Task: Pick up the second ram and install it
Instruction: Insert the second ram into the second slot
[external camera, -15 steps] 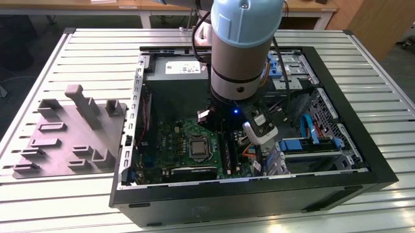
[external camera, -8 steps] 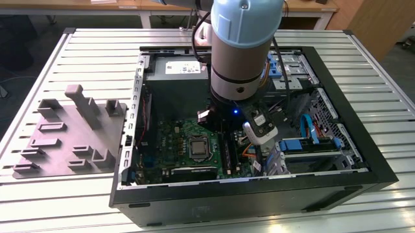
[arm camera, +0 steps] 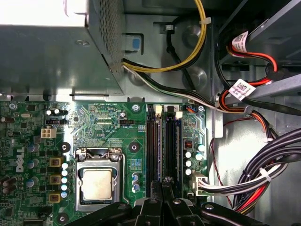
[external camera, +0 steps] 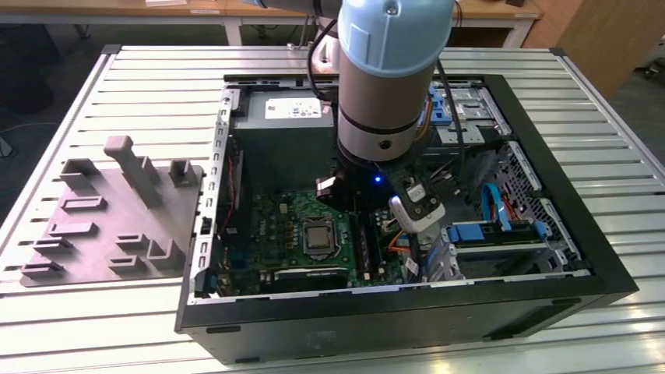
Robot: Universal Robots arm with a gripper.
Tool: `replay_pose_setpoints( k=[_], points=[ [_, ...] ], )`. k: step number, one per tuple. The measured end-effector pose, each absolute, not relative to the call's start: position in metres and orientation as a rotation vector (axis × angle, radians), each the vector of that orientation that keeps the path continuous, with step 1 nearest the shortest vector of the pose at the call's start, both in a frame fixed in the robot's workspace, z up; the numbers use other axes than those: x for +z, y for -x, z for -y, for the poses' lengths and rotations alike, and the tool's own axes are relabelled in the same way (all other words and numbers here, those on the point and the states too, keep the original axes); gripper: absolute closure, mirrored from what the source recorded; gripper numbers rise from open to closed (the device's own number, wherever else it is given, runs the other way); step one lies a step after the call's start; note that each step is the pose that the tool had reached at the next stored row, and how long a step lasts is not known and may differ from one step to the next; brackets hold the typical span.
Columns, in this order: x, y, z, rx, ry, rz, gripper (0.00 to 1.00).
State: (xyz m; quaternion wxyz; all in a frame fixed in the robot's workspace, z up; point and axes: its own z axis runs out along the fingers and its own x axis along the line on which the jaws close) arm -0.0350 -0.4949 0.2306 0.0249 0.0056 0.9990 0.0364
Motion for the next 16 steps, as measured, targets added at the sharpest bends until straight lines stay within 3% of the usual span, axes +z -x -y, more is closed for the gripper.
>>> replay_pose_setpoints(
  k=[16],
  points=[
    [0.2274,0.0350,0.4949,0.112,-0.034,-3.089,0.89]
  ],
)
